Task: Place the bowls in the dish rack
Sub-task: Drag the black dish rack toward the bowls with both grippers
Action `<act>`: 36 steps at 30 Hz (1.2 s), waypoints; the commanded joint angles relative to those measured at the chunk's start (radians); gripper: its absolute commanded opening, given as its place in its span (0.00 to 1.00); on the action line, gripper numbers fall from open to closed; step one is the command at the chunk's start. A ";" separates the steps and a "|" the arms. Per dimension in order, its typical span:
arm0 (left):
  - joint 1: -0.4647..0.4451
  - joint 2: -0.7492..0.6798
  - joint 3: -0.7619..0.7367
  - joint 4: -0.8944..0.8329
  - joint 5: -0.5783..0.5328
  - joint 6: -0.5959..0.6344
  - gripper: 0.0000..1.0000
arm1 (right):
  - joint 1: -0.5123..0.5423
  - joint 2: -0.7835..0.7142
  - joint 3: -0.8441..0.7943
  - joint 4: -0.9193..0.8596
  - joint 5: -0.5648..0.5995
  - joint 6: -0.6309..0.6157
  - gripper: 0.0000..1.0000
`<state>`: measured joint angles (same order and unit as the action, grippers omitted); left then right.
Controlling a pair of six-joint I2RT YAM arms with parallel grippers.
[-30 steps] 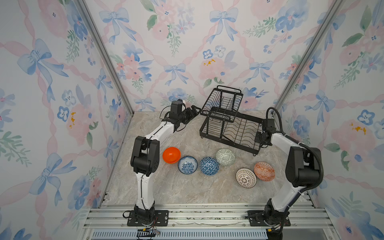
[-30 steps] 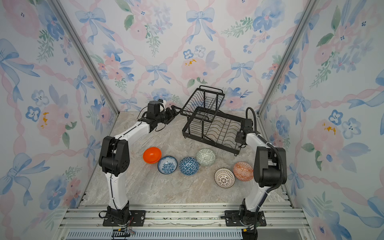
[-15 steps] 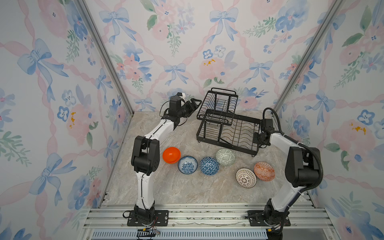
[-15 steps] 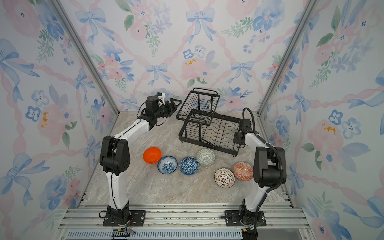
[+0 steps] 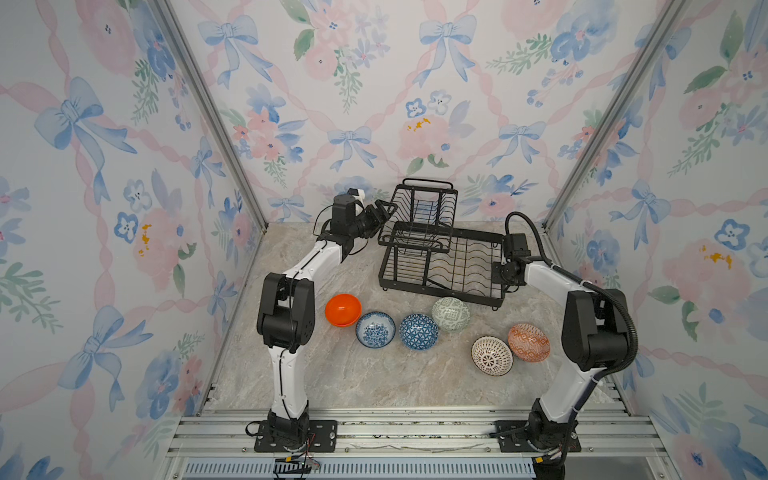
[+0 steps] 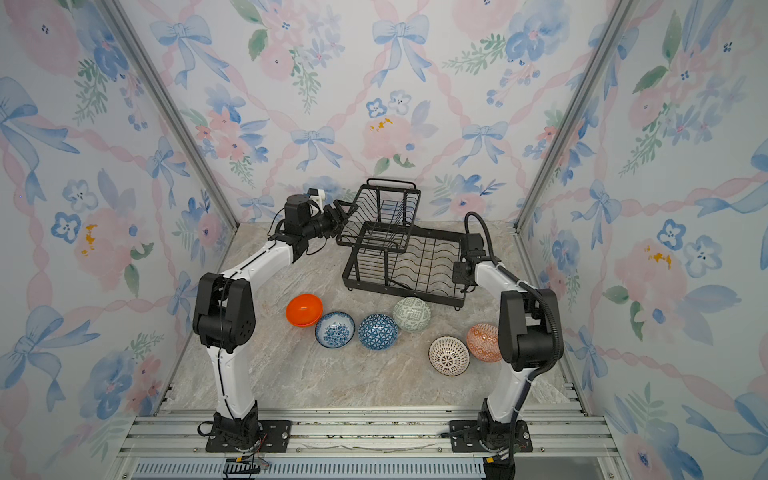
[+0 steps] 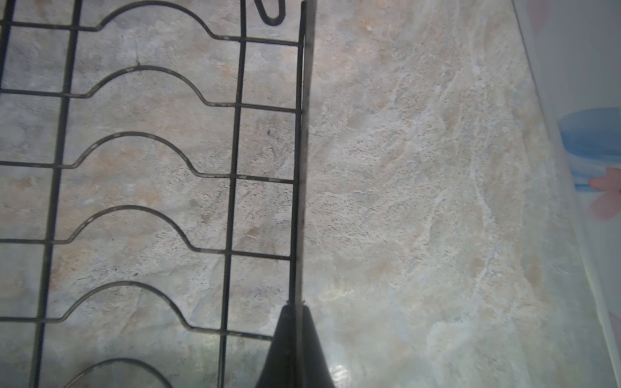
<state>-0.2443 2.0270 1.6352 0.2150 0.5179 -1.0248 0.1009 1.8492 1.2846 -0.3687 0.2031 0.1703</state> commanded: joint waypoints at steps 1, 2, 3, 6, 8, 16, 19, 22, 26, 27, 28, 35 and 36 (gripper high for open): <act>0.023 -0.067 -0.041 0.007 0.019 0.032 0.87 | 0.054 0.023 0.093 -0.010 -0.024 -0.074 0.00; 0.030 -0.077 -0.051 0.007 0.019 0.036 0.87 | 0.061 0.031 0.104 -0.012 -0.024 -0.075 0.00; 0.036 -0.086 -0.061 0.007 0.019 0.041 0.87 | 0.070 0.039 0.114 -0.012 -0.021 -0.076 0.00; 0.052 -0.107 -0.080 0.006 0.033 0.055 0.87 | 0.094 0.077 0.167 -0.040 -0.002 -0.070 0.00; 0.064 -0.122 -0.095 0.006 0.033 0.057 0.87 | 0.106 0.104 0.201 -0.054 -0.001 -0.064 0.00; 0.137 -0.180 -0.155 0.007 0.044 0.066 0.87 | 0.175 0.197 0.318 -0.093 0.009 -0.045 0.00; 0.164 -0.201 -0.181 0.006 0.048 0.068 0.88 | 0.197 0.229 0.354 -0.104 0.011 -0.027 0.00; 0.187 -0.228 -0.212 0.007 0.051 0.069 0.88 | 0.221 0.263 0.389 -0.116 0.013 -0.018 0.00; 0.192 -0.247 -0.243 0.007 0.057 0.073 0.88 | 0.229 0.304 0.430 -0.129 0.011 0.009 0.00; 0.191 -0.247 -0.248 0.007 0.057 0.069 0.88 | 0.229 0.312 0.433 -0.130 0.015 0.013 0.00; 0.188 -0.247 -0.251 0.005 0.059 0.067 0.88 | 0.226 0.317 0.436 -0.130 0.017 0.017 0.00; 0.154 -0.244 -0.246 0.006 0.054 0.066 0.88 | 0.185 0.324 0.424 -0.131 0.015 0.008 0.00; 0.149 -0.242 -0.243 0.006 0.053 0.066 0.88 | 0.178 0.325 0.425 -0.132 0.014 0.007 0.00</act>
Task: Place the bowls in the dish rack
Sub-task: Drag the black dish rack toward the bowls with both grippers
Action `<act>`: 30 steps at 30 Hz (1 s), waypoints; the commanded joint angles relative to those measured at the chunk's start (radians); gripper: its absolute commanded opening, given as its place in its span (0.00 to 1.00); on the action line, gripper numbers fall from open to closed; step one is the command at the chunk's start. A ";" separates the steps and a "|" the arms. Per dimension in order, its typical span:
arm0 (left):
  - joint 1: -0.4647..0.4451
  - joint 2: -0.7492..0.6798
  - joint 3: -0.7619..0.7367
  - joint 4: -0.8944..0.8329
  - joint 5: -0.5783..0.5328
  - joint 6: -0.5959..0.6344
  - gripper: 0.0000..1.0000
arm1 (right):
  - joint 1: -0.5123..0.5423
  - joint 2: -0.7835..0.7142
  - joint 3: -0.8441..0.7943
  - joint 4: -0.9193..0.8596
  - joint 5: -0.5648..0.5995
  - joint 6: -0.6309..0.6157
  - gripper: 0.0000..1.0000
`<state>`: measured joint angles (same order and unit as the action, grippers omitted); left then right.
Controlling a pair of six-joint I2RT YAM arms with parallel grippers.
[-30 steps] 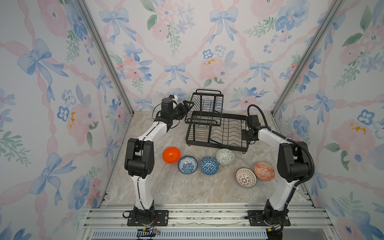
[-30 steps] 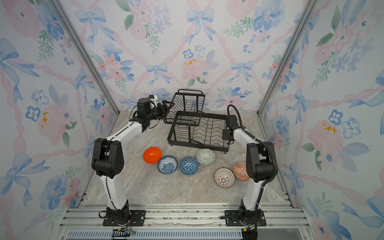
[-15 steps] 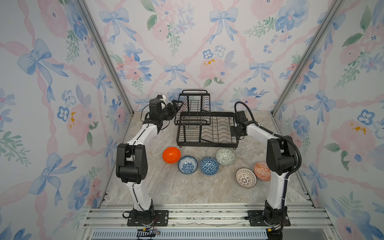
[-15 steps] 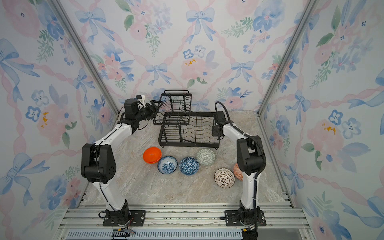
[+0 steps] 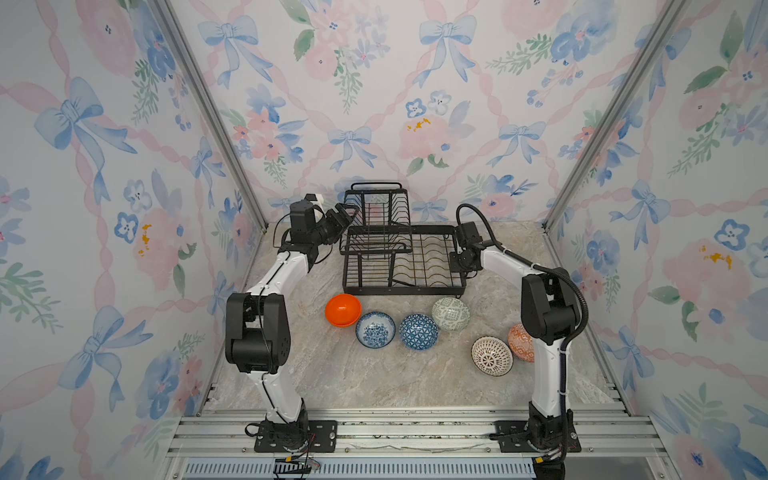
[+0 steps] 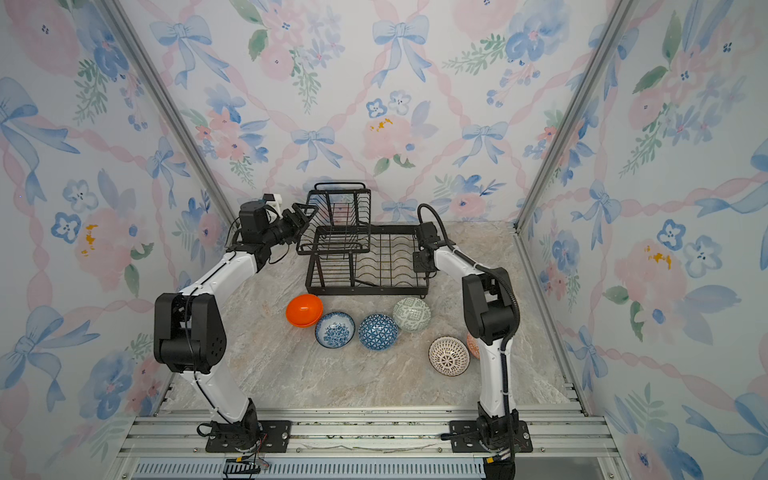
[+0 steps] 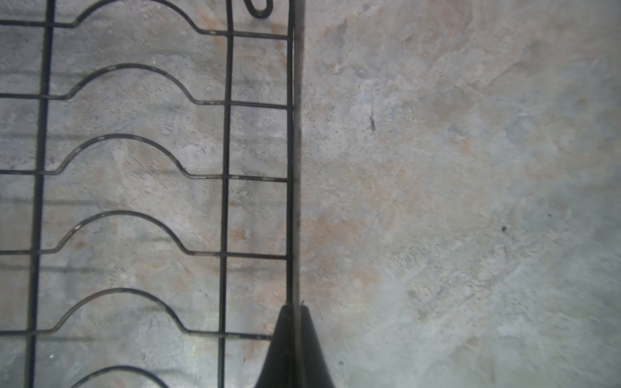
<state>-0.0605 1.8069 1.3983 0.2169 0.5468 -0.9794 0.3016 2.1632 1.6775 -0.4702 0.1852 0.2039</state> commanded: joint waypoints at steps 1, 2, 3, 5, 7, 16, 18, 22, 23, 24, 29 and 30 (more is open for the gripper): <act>-0.039 -0.017 -0.002 0.004 0.025 0.021 0.89 | -0.026 0.012 0.033 -0.032 0.035 -0.027 0.00; -0.043 -0.012 0.005 0.004 0.027 0.021 0.89 | -0.031 0.013 0.036 -0.036 0.045 -0.024 0.00; -0.047 -0.002 0.014 0.004 0.028 0.021 0.89 | -0.035 0.017 0.043 -0.044 0.055 -0.020 0.00; -0.050 0.011 0.031 0.004 0.026 0.015 0.89 | -0.043 0.028 0.060 -0.060 0.060 -0.013 0.00; -0.052 0.022 0.052 0.004 0.022 0.007 0.89 | -0.051 0.047 0.093 -0.085 0.075 -0.004 0.00; -0.055 0.082 0.112 0.004 0.027 -0.001 0.90 | -0.088 0.084 0.137 -0.126 0.072 0.056 0.00; -0.060 0.095 0.127 0.004 0.025 0.006 0.90 | -0.088 0.095 0.152 -0.144 0.090 0.067 0.00; -0.065 0.121 0.158 -0.011 0.019 0.010 0.90 | -0.096 0.107 0.177 -0.169 0.094 0.086 0.02; -0.065 0.124 0.164 -0.012 0.017 0.009 0.90 | -0.097 0.109 0.181 -0.173 0.091 0.092 0.04; -0.065 0.124 0.167 -0.021 0.012 0.009 0.91 | -0.102 0.112 0.188 -0.180 0.084 0.097 0.06; -0.051 0.100 0.161 -0.080 -0.016 0.075 0.98 | -0.117 0.109 0.209 -0.209 0.065 0.108 0.27; -0.044 0.095 0.165 -0.103 -0.022 0.094 0.98 | -0.117 0.105 0.209 -0.213 0.066 0.107 0.35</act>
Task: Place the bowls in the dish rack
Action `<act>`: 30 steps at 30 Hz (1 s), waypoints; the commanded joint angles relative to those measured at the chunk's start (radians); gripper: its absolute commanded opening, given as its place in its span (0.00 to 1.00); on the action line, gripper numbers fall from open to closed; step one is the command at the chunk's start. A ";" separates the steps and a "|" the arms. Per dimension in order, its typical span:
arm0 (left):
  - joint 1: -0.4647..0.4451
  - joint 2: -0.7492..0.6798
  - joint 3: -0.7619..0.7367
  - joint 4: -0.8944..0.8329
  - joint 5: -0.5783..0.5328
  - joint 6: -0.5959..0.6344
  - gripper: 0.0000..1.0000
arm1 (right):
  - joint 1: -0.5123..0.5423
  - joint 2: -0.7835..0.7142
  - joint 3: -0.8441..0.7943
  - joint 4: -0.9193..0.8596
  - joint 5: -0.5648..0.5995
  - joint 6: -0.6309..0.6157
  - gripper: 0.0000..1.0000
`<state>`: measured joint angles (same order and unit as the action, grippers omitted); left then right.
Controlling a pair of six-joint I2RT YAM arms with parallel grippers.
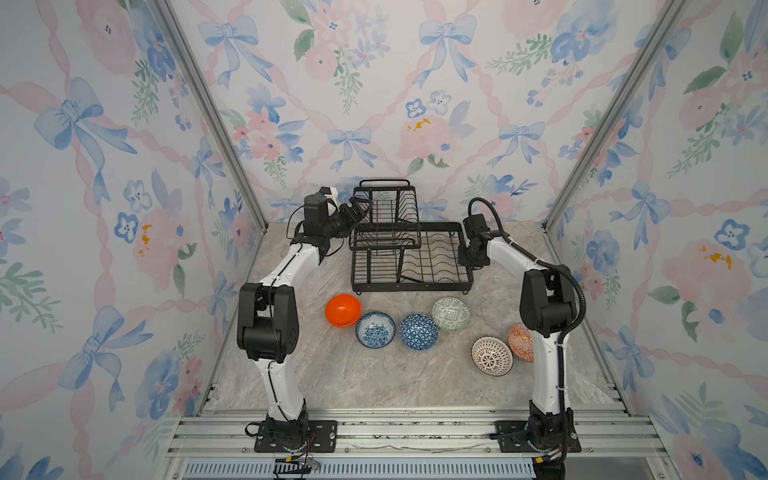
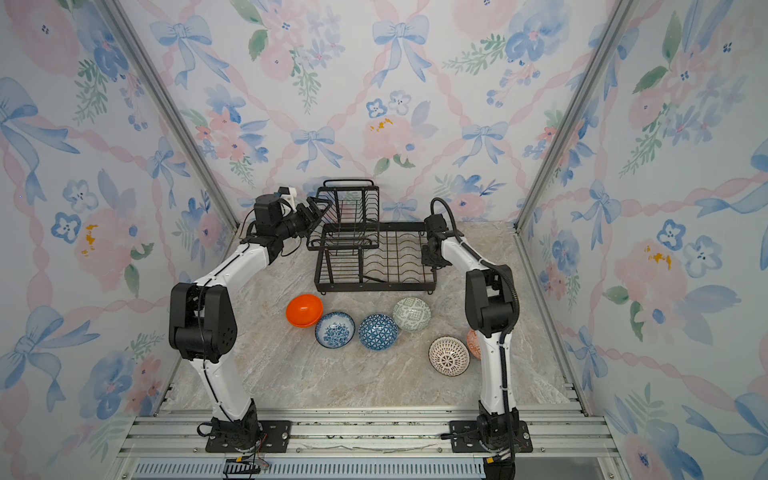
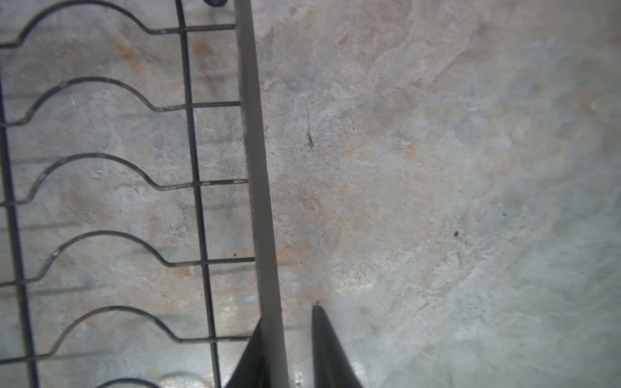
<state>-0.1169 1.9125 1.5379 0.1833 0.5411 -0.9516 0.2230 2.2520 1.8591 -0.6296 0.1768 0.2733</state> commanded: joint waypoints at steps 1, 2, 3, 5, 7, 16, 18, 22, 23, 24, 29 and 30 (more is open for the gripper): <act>0.020 -0.016 0.024 -0.085 -0.021 0.076 0.98 | -0.041 0.014 0.029 -0.057 0.077 0.038 0.42; 0.031 -0.024 0.020 -0.093 -0.021 0.085 0.98 | -0.042 0.011 0.032 -0.061 0.079 0.038 0.50; 0.038 -0.031 0.012 -0.098 -0.021 0.094 0.98 | -0.043 0.007 0.035 -0.067 0.084 0.039 0.57; 0.053 -0.051 -0.001 -0.106 -0.023 0.111 0.98 | -0.045 -0.004 0.035 -0.074 0.089 0.041 0.75; 0.067 -0.069 -0.010 -0.112 -0.017 0.127 0.98 | -0.045 -0.020 0.031 -0.078 0.091 0.042 0.89; 0.089 -0.168 -0.090 -0.168 -0.029 0.189 0.98 | -0.036 -0.153 -0.041 -0.076 0.127 0.092 0.97; 0.091 -0.202 -0.135 -0.170 -0.031 0.191 0.98 | -0.028 -0.209 -0.081 -0.076 0.156 0.118 0.97; 0.091 -0.285 -0.226 -0.190 -0.054 0.194 0.98 | -0.018 -0.308 -0.133 -0.091 0.179 0.145 0.97; 0.091 -0.309 -0.253 -0.193 -0.060 0.191 0.98 | -0.012 -0.328 -0.136 -0.105 0.212 0.155 0.97; 0.091 -0.334 -0.279 -0.194 -0.065 0.186 0.98 | -0.006 -0.347 -0.138 -0.117 0.237 0.151 0.97; 0.089 -0.447 -0.393 -0.210 -0.115 0.152 0.98 | 0.027 -0.461 -0.228 -0.081 0.268 0.131 0.97; 0.089 -0.474 -0.416 -0.214 -0.129 0.144 0.98 | 0.027 -0.476 -0.234 -0.091 0.260 0.149 0.97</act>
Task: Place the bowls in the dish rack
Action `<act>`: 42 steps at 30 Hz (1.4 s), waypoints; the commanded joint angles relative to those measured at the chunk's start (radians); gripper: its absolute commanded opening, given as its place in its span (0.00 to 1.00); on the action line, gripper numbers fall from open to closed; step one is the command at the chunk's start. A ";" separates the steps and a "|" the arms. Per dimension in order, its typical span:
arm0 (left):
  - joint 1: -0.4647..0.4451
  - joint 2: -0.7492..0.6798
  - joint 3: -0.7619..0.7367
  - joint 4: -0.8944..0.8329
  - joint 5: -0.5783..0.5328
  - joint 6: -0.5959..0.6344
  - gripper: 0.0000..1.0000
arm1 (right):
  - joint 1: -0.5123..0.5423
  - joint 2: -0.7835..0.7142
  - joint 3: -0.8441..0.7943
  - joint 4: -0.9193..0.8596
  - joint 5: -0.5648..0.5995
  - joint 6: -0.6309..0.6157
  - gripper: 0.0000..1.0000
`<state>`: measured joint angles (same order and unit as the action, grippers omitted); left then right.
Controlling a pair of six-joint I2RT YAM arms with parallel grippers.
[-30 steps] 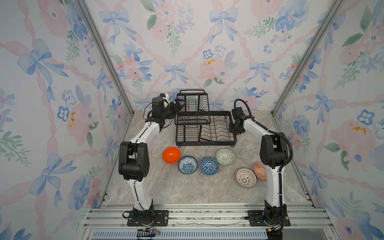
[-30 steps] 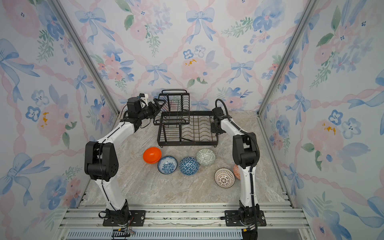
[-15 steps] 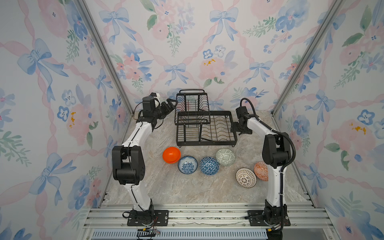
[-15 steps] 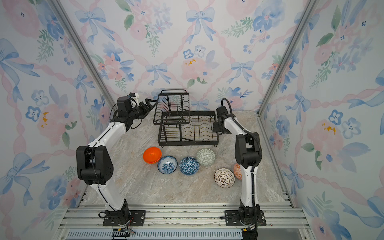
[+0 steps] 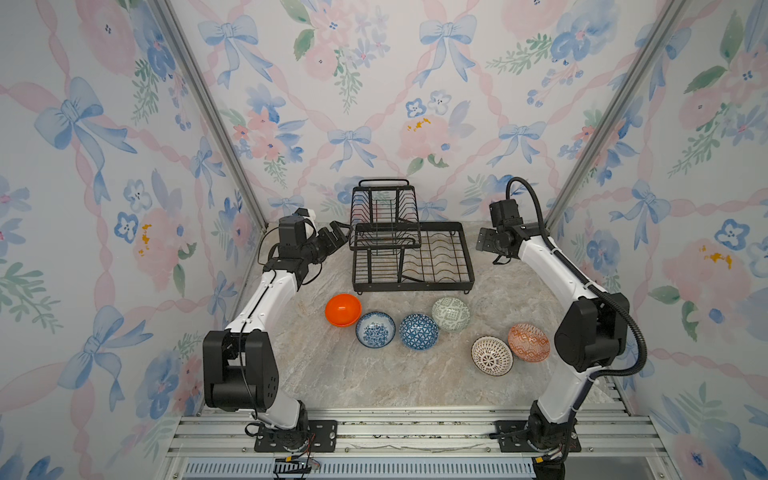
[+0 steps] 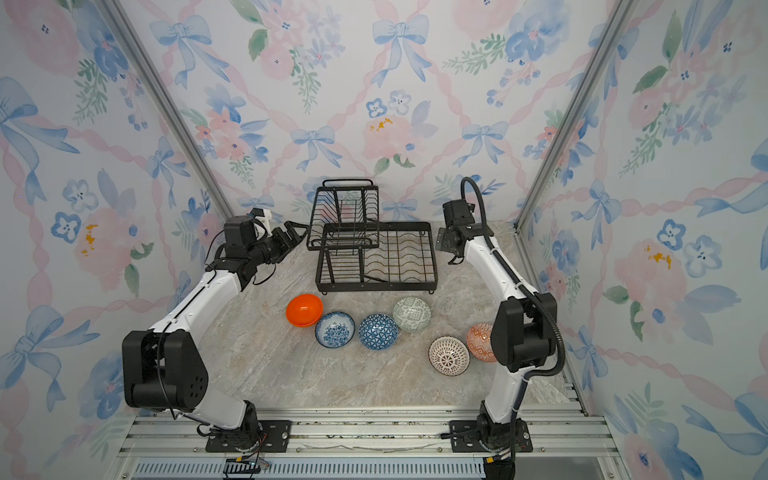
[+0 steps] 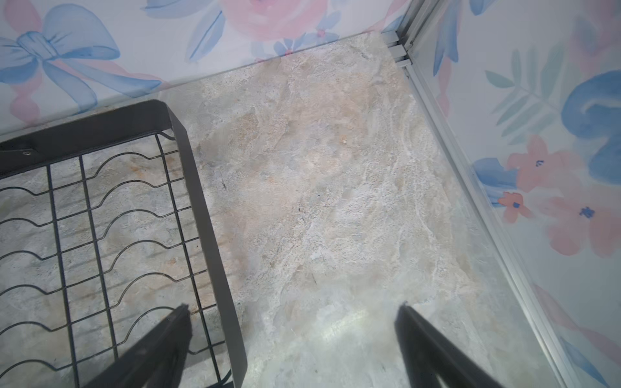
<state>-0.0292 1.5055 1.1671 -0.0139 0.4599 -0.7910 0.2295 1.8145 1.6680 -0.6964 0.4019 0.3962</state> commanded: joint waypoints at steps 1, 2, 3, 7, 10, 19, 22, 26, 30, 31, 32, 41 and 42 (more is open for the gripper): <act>-0.001 -0.087 -0.063 -0.016 -0.059 -0.020 0.98 | 0.019 -0.048 -0.043 -0.040 0.021 0.045 0.97; -0.004 -0.111 -0.084 -0.024 -0.074 -0.019 0.98 | 0.020 -0.059 -0.042 -0.061 0.008 0.062 0.97; -0.006 -0.128 -0.094 -0.047 -0.088 -0.016 0.98 | 0.023 -0.073 -0.050 -0.071 0.000 0.076 0.97; -0.013 -0.189 -0.106 -0.167 -0.095 -0.002 0.98 | 0.060 -0.154 -0.119 -0.044 -0.005 0.090 0.97; -0.034 -0.237 -0.115 -0.248 -0.128 0.032 0.98 | 0.098 -0.269 -0.219 0.033 -0.004 0.092 0.97; -0.128 -0.415 -0.205 -0.314 -0.215 0.019 0.98 | 0.126 -0.485 -0.401 0.085 -0.175 0.110 0.97; -0.176 -0.440 -0.217 -0.324 -0.240 0.036 0.98 | 0.128 -0.474 -0.379 0.009 -0.196 0.135 0.97; -0.239 -0.460 -0.251 -0.323 -0.291 0.058 0.98 | 0.133 -0.493 -0.413 0.006 -0.264 0.128 0.97; -0.303 -0.459 -0.275 -0.324 -0.344 0.088 0.98 | 0.148 -0.562 -0.504 0.056 -0.276 0.170 0.97; -0.323 -0.455 -0.279 -0.322 -0.359 0.101 0.98 | 0.153 -0.578 -0.527 0.072 -0.281 0.173 0.97; -0.347 -0.453 -0.280 -0.322 -0.380 0.118 0.98 | 0.162 -0.594 -0.554 0.090 -0.281 0.176 0.97; -0.547 -0.459 -0.314 -0.321 -0.616 0.249 0.98 | 0.240 -0.658 -0.733 0.118 -0.221 0.219 0.97; -0.566 -0.465 -0.321 -0.317 -0.640 0.248 0.98 | 0.248 -0.662 -0.751 0.121 -0.217 0.222 0.97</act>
<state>-0.5617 1.0569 0.8627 -0.3241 -0.0666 -0.6003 0.4492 1.1725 0.9554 -0.5846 0.1539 0.5884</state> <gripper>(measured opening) 0.979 0.967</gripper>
